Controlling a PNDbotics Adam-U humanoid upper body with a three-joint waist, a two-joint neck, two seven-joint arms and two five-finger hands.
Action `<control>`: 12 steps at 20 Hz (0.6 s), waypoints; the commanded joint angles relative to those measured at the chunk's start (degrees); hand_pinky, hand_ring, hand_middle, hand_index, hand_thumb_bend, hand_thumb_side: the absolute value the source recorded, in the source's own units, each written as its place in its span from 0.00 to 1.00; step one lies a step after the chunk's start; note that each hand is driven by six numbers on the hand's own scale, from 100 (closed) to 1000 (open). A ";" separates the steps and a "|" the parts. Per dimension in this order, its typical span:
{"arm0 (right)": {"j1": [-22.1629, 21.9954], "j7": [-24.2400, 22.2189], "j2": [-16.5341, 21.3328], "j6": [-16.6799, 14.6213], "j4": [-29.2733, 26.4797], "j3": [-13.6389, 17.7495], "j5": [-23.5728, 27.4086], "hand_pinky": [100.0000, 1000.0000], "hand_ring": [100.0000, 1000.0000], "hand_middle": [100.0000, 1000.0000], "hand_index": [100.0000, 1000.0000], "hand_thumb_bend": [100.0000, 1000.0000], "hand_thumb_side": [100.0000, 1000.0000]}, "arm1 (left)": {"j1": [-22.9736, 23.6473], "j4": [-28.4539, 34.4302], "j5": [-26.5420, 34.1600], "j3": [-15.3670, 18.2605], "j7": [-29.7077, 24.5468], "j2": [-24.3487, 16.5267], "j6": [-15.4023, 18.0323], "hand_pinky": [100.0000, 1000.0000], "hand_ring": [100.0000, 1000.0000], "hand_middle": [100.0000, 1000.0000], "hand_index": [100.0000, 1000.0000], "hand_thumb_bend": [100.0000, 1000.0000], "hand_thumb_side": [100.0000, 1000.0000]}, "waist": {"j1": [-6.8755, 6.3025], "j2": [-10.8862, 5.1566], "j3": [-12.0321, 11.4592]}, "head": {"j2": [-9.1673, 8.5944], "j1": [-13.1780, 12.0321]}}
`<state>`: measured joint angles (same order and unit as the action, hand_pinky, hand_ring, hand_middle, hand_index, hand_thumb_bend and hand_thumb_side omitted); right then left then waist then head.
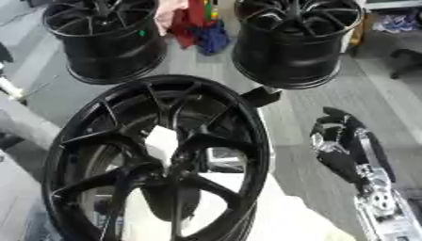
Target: Pull the pin out of the wheel hub.
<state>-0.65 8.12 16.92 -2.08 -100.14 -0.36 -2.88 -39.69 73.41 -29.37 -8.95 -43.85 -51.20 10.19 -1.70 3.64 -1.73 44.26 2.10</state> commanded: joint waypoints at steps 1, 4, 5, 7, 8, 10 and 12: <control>0.59 0.10 0.52 -0.12 -0.94 0.30 0.03 0.64 0.55 0.63 0.80 0.00 0.11 | 2.22 -3.29 -1.28 2.92 0.50 -3.81 -1.52 0.37 0.44 0.61 0.75 0.00 0.00 | 0.00 -0.38 0.08 | -0.15 -0.21; 0.62 0.19 0.41 -0.12 -0.97 0.38 0.07 0.64 0.55 0.63 0.80 0.00 0.11 | 6.43 -7.36 -3.08 4.58 1.76 -2.81 -2.99 0.58 0.63 0.74 0.83 0.00 0.00 | 0.13 -0.28 0.09 | -0.15 -0.08; 0.62 0.19 0.37 -0.11 -0.97 0.36 0.08 0.64 0.55 0.63 0.80 0.00 0.11 | 7.90 -8.35 -3.79 5.25 2.51 -2.44 -3.12 0.65 0.71 0.79 0.86 0.08 0.04 | 0.14 -0.28 0.14 | -0.15 -0.10; 0.64 0.14 0.28 -0.12 -0.94 0.29 0.11 0.64 0.55 0.63 0.80 0.00 0.11 | 11.12 -8.77 -5.63 6.92 4.38 -1.77 -3.16 0.74 0.80 0.88 0.94 0.40 0.26 | 0.16 -0.28 0.28 | -0.15 -0.28; 0.65 0.10 0.24 -0.12 -0.92 0.24 0.13 0.64 0.55 0.63 0.80 0.00 0.11 | 12.63 -8.66 -6.51 7.72 5.30 -1.41 -3.14 0.80 0.86 0.94 0.97 0.53 0.34 | 0.17 -0.29 0.35 | -0.15 -0.34; 0.68 0.03 0.18 -0.15 -0.92 0.18 0.16 0.64 0.55 0.63 0.80 0.00 0.11 | 14.64 -8.40 -8.10 9.41 7.14 -0.77 -3.44 0.86 0.91 0.98 1.00 0.64 0.41 | 0.25 -0.29 0.42 | -0.15 -0.36; 0.65 0.08 0.14 -0.15 -0.92 0.27 0.17 0.64 0.55 0.63 0.80 0.00 0.11 | 15.74 -8.27 -8.55 10.80 9.08 -0.14 -3.83 0.87 0.91 0.98 1.00 0.67 0.43 | 0.34 -0.27 0.44 | -0.15 -0.30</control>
<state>-0.53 8.14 16.55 -2.07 -100.14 -0.37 -2.88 -23.49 64.57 -37.25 0.11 -36.05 -49.86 6.56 -1.29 3.82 -1.35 44.26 1.91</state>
